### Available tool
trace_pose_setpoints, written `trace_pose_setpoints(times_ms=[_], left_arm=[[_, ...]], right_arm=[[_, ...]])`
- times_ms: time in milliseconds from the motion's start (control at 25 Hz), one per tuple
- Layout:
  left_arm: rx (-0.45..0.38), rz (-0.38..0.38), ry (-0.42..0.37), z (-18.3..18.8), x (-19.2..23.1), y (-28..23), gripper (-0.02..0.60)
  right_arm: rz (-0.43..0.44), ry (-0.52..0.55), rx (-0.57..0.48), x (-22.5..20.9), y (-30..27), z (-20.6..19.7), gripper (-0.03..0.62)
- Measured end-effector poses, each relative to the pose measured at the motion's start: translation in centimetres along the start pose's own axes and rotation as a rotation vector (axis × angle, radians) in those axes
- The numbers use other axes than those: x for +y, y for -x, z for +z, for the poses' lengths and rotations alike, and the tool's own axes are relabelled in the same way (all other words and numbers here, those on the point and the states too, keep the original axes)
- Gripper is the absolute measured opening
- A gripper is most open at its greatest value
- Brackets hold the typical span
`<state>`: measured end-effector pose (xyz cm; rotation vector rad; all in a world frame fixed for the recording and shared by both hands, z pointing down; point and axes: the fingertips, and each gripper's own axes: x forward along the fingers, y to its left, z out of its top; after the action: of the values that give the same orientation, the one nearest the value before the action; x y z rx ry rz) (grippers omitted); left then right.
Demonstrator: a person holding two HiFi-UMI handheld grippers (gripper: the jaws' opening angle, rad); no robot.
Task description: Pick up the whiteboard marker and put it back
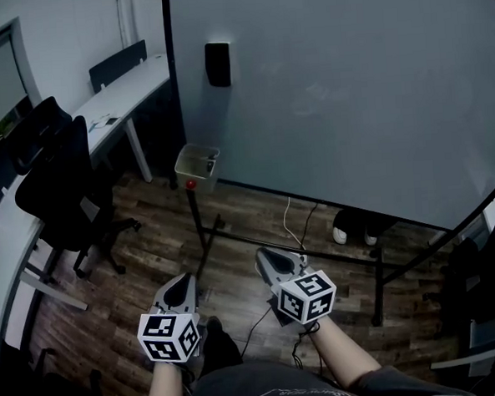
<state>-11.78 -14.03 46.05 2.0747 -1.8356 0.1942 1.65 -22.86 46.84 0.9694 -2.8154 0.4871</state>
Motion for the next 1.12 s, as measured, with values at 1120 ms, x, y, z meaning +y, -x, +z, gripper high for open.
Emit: trace_pose_setpoints(times_ms=[1120], left_arm=[[0.028, -0.091, -0.038, 8.1, 13.4, -15.8, 0.012]], right_arm=[[-0.008, 0.004, -0.053, -3.7, -19.8, 7.6, 0.11]])
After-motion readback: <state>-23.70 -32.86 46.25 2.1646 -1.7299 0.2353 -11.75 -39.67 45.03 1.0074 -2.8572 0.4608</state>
